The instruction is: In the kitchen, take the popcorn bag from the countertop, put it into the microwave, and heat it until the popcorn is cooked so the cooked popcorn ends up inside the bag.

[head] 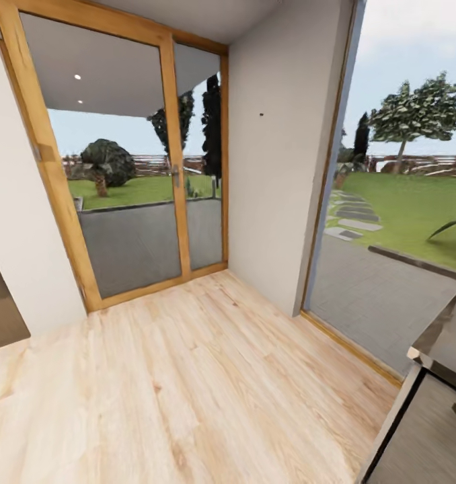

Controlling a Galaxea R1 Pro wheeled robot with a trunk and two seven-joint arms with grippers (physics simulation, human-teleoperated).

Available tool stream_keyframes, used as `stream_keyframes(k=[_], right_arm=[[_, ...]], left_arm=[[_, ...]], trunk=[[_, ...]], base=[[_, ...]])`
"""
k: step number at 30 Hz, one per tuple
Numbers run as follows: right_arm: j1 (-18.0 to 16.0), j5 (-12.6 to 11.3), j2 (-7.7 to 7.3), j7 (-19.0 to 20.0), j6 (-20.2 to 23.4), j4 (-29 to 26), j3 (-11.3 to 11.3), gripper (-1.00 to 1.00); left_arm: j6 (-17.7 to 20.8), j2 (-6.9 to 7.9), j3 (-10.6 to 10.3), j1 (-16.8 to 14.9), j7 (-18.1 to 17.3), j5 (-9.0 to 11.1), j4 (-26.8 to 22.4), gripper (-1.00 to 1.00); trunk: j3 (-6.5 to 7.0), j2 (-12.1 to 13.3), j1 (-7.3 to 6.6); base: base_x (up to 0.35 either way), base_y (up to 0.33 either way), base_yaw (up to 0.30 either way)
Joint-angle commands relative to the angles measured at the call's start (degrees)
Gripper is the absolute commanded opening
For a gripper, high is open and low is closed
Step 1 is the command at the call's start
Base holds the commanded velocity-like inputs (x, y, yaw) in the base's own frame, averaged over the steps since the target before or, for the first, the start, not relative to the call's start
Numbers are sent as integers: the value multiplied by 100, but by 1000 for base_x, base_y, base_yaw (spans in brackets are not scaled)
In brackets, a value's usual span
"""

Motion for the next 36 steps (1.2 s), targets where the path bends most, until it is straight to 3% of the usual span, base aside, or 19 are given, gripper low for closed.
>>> stream_keyframes(k=[1,25,36], right_arm=[[-3,-37,1,-5,-24,14,-4,100],[-3,-30,-8,2,-57,35,5,100],[-3,-36,-13,1,-57,35,5,100]], left_arm=[[-14,2,-3,-1,5,55,1,100],[-61,-39,21,-1,-1,106,-6,100],[-95,-183,54,-1,-44,107,-10,100]], trunk=[[-4,-2,0],[-4,-2,0],[-4,-2,0]], base=[[0,0,-298],[0,0,-298],[0,0,-298]])
